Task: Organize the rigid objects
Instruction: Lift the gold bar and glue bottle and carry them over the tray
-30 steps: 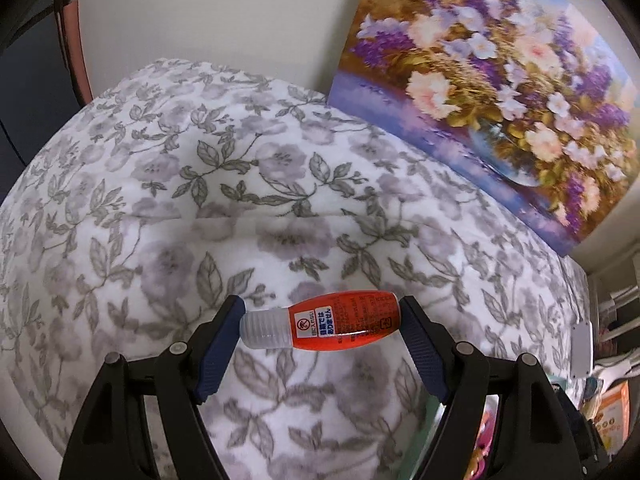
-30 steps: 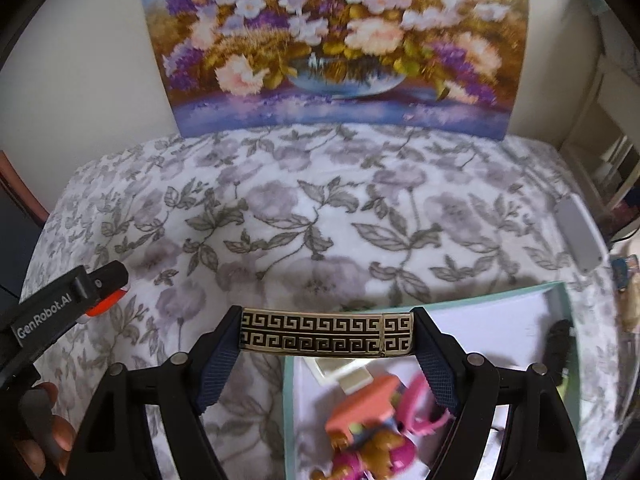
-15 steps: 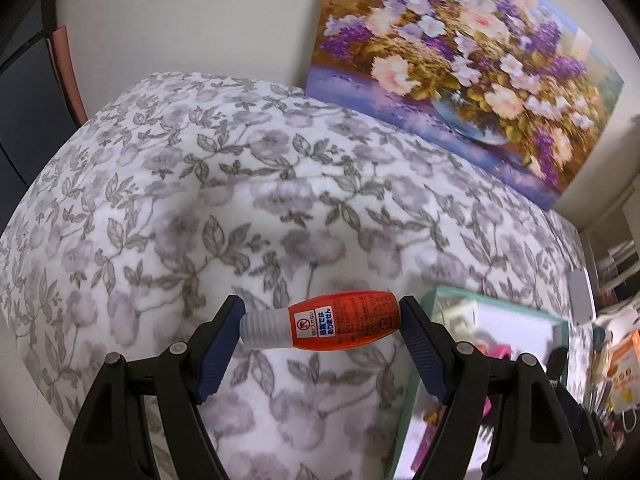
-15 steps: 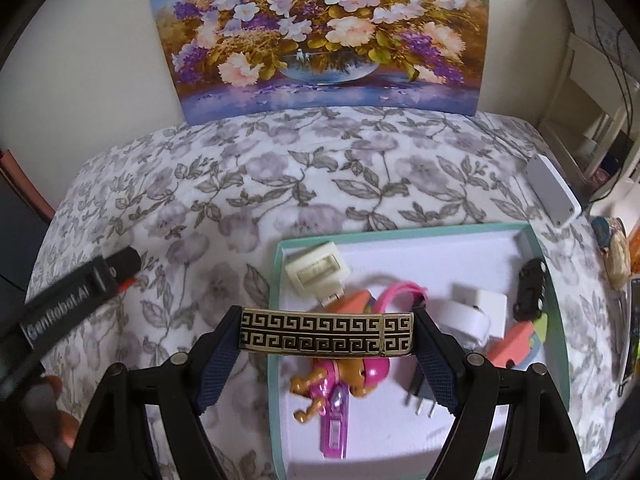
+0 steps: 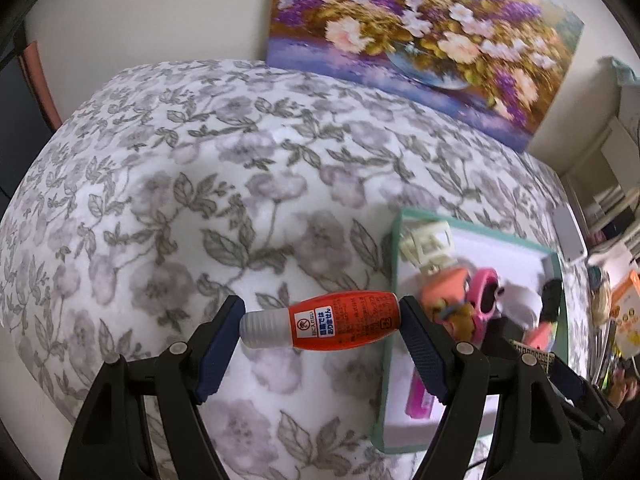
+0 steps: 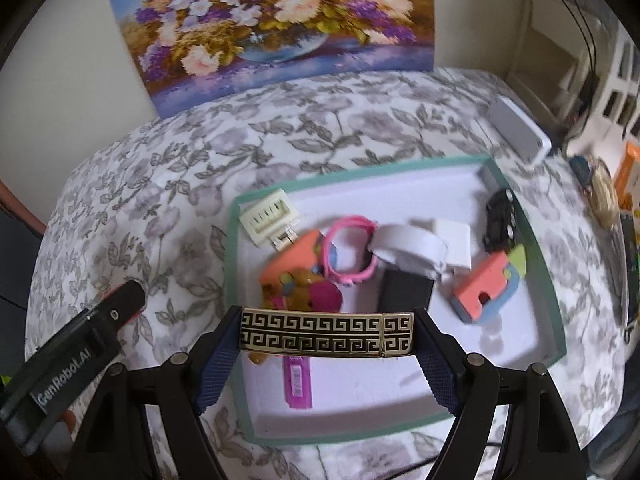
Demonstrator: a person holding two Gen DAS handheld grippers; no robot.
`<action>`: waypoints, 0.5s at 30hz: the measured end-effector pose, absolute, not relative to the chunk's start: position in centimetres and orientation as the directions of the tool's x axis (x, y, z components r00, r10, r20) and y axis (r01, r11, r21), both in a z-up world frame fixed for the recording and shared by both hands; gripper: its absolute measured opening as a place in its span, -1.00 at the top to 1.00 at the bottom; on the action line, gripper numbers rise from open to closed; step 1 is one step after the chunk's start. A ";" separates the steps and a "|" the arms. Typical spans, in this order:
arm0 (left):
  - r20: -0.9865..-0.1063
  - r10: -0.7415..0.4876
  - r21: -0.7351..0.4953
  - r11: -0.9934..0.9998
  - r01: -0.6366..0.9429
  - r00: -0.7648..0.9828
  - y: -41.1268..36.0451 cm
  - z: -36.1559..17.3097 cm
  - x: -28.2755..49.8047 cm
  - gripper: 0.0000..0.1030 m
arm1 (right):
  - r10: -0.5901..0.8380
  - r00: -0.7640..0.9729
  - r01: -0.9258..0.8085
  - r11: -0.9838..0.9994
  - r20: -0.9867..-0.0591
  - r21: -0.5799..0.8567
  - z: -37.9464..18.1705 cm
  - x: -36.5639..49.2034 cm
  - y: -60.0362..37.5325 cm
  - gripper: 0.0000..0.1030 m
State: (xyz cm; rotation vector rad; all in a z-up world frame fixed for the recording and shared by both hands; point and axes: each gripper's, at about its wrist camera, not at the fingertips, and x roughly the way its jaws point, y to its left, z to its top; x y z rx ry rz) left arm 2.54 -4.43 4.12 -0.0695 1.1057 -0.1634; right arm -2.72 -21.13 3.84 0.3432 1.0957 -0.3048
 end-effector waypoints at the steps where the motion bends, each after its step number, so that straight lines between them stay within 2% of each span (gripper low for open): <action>1: -0.885 -0.170 -0.137 0.985 0.107 0.434 -4.7 4.1 2.3 -0.54 | -0.072 0.420 0.416 0.901 -0.905 0.122 3.7 -3.0 -21.5 -0.62; 15: -0.914 -0.207 -0.116 0.957 0.264 0.348 -9.9 2.6 -0.4 -0.54 | -0.137 0.332 0.566 0.820 -0.933 0.081 1.9 -5.5 -27.7 -0.62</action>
